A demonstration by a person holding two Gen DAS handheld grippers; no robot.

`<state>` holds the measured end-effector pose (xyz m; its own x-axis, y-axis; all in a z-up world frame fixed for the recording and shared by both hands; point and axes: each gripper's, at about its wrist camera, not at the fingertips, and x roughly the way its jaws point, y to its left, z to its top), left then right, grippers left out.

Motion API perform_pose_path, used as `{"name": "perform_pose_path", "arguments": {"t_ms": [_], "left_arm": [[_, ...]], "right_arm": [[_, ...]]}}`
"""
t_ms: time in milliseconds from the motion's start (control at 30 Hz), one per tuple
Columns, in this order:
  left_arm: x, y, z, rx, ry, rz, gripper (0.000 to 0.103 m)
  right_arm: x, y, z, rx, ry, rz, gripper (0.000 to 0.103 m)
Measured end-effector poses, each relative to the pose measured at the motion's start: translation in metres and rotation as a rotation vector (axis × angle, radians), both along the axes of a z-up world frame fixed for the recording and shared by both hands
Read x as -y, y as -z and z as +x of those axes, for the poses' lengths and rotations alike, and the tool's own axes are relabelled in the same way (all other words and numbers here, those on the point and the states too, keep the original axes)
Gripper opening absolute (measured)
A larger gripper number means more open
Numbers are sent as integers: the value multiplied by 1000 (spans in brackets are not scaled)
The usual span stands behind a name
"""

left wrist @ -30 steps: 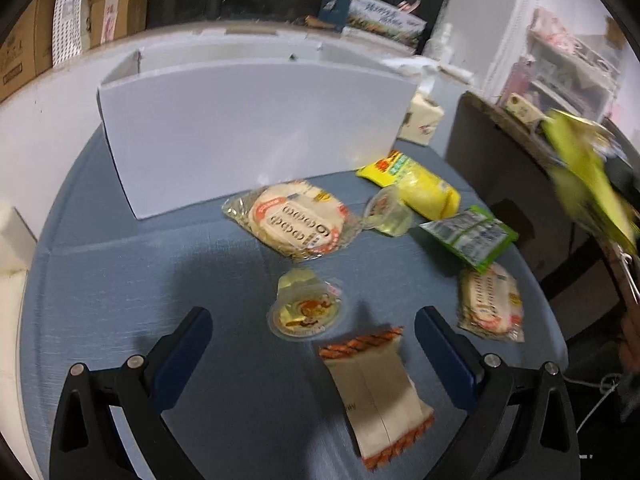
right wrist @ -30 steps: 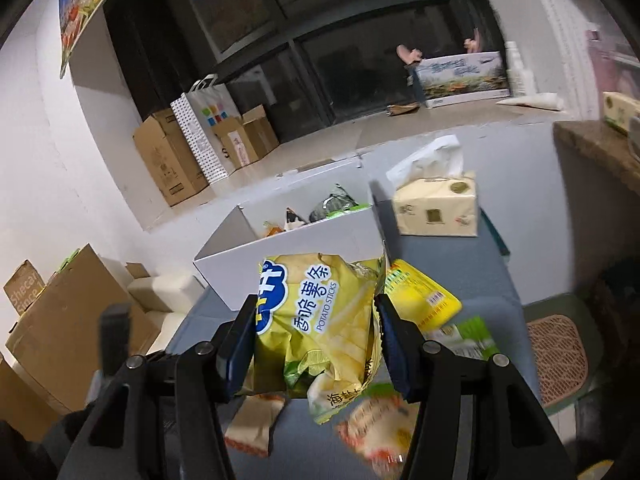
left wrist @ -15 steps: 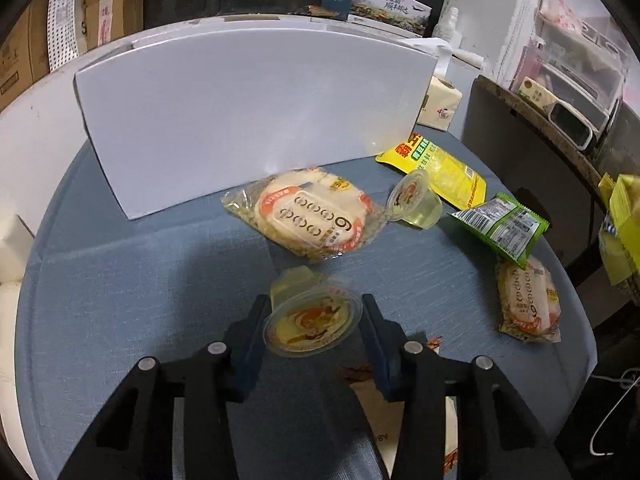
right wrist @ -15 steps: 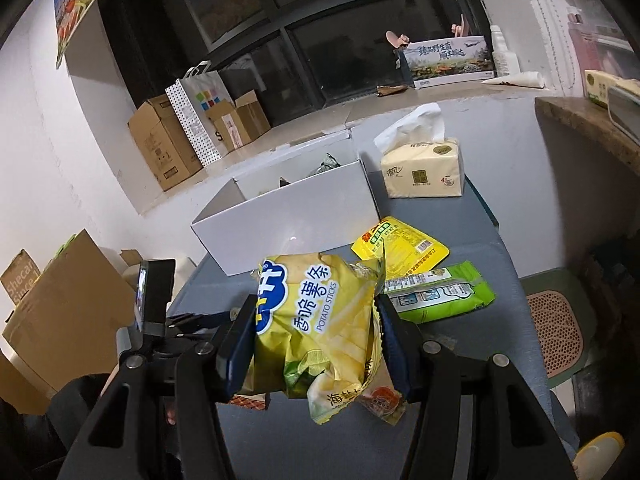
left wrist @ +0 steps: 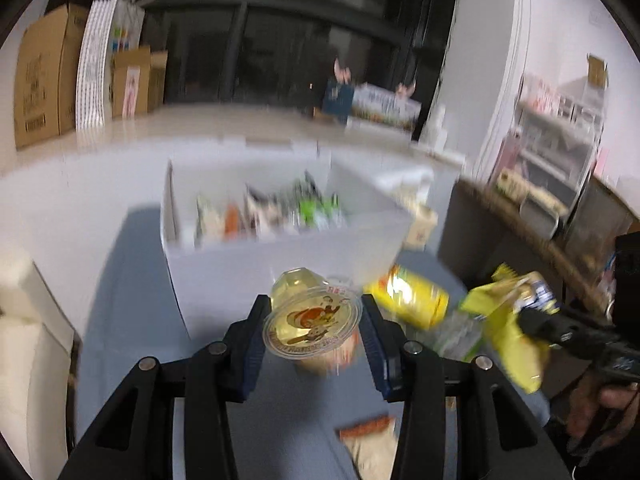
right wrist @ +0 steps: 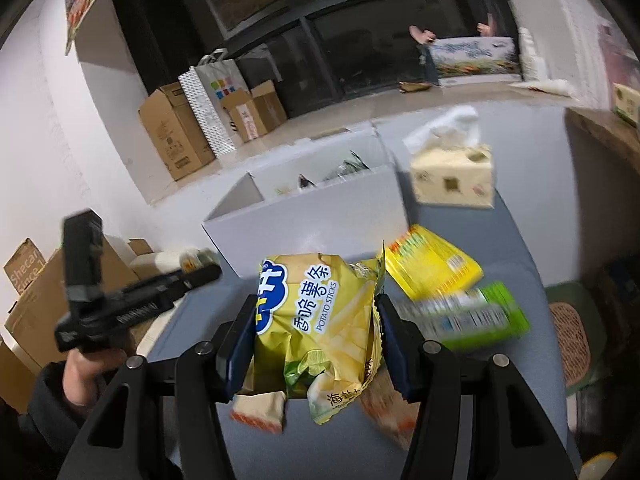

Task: Organize snacks
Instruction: 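Lower the jelly cup and yellow bag into the white box and open both grippers, then withdraw both grippers from the box back over the table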

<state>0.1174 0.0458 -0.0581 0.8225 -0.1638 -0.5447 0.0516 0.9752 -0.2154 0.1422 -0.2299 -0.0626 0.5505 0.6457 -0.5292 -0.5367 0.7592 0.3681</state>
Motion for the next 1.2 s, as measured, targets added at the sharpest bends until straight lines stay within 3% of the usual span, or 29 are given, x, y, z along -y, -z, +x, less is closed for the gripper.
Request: {"name": "perform_pose_path", "arguments": {"t_ms": [200,367,500,733,767,800,867,1033,1200], "left_arm": [[-28,-59,43,94,-50,5,49],[-36,-83,97,105,-58,30,49],[-41,-77,137,69,-60,38,49],[-47,-32,177,-56,-92,103,50],[-49,-24,182,-93,-99,99,56],[-53,-18,184,-118,-107,81,79],[-64,-10,183,-138,-149,20,103],[-70,-8,174,-141,-148,16,103],[-63,-23,157,-107,-110,26,103]], "right_arm": [[-37,-50,60,62,-18,14,61],[-74,-82,120,99,-17,-7,61],[-101,-77,165,65,3,-87,61],[-118,-47,212,2,46,-198,62],[-120,-44,215,-2,44,-210,67],[-122,-40,218,-12,38,-216,70],[-120,-33,221,-19,52,-206,101],[-110,-26,220,-58,74,-180,103],[-96,-39,203,-25,70,-106,103]]}}
